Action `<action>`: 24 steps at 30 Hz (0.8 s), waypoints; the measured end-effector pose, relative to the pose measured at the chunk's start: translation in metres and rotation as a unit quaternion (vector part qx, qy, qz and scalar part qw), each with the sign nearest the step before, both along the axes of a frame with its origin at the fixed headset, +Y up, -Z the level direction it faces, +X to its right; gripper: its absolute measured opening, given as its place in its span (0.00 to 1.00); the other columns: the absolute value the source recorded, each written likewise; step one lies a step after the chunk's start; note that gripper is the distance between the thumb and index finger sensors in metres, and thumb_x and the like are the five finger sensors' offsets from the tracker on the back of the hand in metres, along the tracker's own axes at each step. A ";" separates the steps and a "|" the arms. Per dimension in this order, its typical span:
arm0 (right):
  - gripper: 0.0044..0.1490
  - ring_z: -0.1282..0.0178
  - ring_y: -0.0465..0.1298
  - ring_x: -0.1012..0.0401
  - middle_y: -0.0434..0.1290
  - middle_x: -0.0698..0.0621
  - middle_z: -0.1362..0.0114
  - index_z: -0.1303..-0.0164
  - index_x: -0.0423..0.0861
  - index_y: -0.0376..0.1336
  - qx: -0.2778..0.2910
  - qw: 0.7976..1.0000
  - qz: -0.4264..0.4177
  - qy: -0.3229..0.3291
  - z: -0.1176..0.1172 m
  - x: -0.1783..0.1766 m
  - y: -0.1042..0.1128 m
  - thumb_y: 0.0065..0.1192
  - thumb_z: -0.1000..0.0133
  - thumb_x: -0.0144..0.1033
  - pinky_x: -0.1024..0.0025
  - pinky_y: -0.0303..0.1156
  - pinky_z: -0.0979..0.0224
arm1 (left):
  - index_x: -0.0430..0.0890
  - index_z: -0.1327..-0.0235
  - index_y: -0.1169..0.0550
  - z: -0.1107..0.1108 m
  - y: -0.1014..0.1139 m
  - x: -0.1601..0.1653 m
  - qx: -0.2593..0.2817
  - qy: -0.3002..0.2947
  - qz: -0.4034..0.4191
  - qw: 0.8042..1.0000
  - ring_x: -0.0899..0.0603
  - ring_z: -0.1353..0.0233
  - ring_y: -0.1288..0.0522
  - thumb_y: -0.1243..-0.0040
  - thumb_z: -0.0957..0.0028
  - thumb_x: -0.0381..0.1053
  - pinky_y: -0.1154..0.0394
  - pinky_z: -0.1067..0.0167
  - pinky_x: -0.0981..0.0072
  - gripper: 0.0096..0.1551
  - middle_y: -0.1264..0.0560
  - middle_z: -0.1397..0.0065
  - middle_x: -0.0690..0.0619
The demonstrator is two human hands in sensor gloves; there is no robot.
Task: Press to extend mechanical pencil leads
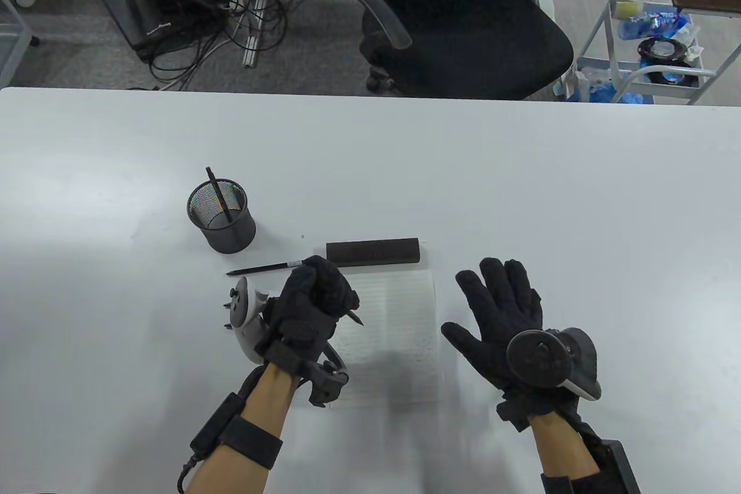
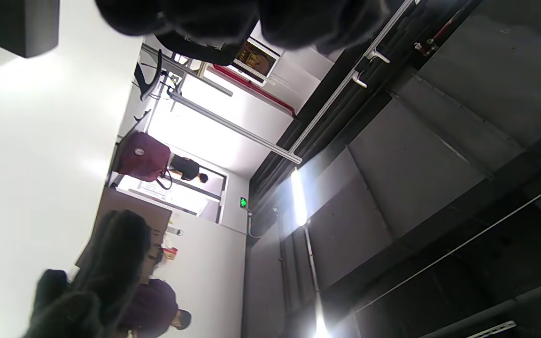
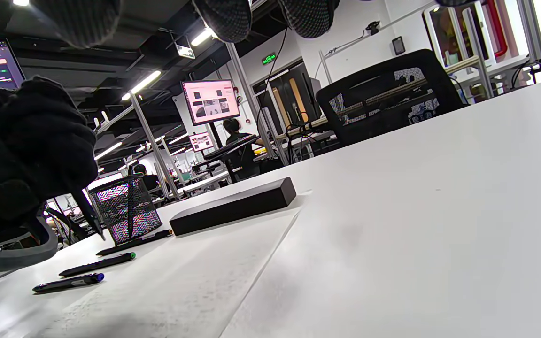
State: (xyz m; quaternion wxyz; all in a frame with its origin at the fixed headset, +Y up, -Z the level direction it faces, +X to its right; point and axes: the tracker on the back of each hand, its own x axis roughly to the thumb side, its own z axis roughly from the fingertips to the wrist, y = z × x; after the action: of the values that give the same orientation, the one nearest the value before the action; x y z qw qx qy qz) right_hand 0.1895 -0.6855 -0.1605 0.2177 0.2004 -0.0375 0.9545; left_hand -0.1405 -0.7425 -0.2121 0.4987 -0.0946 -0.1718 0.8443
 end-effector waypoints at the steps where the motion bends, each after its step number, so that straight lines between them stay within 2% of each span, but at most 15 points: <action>1: 0.52 0.16 0.37 0.26 0.44 0.27 0.09 0.08 0.49 0.44 0.000 1.000 0.000 0.000 0.000 0.000 0.000 0.44 0.39 0.66 0.18 0.46 0.29 | 0.57 0.49 0.24 0.000 -0.001 0.001 0.000 0.003 -0.009 1.000 0.50 0.54 0.23 0.64 0.34 0.66 0.26 0.36 0.50 0.21 0.22 0.59 0.62; 7: 0.52 0.16 0.37 0.25 0.44 0.27 0.09 0.08 0.49 0.44 0.002 1.000 -0.001 0.001 0.000 0.000 0.000 0.44 0.39 0.66 0.18 0.46 0.29 | 0.57 0.49 0.24 0.002 -0.004 0.009 0.003 -0.011 -0.050 0.999 0.50 0.54 0.24 0.63 0.34 0.66 0.27 0.35 0.49 0.21 0.22 0.59 0.61; 24: 0.52 0.16 0.37 0.25 0.44 0.27 0.09 0.08 0.49 0.44 0.007 1.000 -0.004 0.005 0.002 0.000 0.000 0.44 0.38 0.66 0.18 0.46 0.29 | 0.57 0.48 0.24 0.003 -0.010 0.014 0.001 -0.019 -0.075 0.997 0.50 0.53 0.24 0.63 0.34 0.65 0.28 0.34 0.49 0.21 0.22 0.58 0.61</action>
State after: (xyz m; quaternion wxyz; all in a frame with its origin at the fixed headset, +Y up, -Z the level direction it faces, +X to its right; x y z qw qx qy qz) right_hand 0.1897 -0.6853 -0.1588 0.2205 0.2061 -0.0440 0.9523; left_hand -0.1267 -0.7523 -0.2087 0.5571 -0.1226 -0.1743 0.8026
